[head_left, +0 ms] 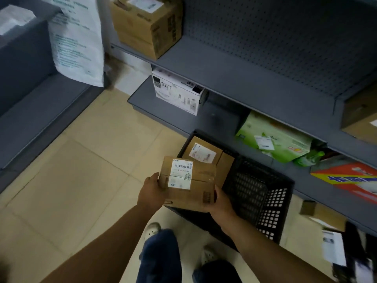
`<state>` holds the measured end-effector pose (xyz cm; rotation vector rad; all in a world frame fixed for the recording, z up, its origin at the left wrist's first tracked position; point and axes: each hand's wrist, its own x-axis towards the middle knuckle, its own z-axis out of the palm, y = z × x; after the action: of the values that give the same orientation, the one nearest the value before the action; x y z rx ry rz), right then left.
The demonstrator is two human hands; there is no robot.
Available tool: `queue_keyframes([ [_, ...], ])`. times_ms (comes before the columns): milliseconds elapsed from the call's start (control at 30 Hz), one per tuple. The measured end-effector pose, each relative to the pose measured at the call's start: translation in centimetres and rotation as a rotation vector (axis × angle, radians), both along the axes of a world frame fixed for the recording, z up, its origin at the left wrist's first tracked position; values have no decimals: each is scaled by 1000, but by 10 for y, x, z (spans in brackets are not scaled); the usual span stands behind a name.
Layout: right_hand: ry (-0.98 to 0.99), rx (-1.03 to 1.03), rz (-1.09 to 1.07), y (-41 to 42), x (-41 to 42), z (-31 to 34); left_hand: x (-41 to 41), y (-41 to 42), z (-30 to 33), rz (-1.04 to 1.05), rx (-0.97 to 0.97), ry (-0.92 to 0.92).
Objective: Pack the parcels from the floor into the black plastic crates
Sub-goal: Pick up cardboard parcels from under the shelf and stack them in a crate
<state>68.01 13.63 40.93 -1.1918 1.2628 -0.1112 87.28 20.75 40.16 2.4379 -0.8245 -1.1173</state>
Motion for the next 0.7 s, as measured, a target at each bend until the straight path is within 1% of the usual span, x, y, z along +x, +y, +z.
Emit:
queue_keyframes([
  [67, -20, 55, -72, 4, 16, -12, 17, -6, -14, -63, 15, 26],
  [167, 21, 109, -166, 10, 37, -45, 42, -12, -36, -140, -18, 68],
  [267, 88, 126, -198, 13, 52, -78, 60, -19, -67, -221, -59, 98],
  [433, 202, 122, -238, 4, 60, -144, 68, -38, -136, -290, -5, 174],
  [567, 211, 91, -242, -12, 59, -202, 59, -61, -195, -416, 62, 113],
  [700, 147, 100, -229, -21, 53, -274, 49, -78, -261, -510, 82, 46],
])
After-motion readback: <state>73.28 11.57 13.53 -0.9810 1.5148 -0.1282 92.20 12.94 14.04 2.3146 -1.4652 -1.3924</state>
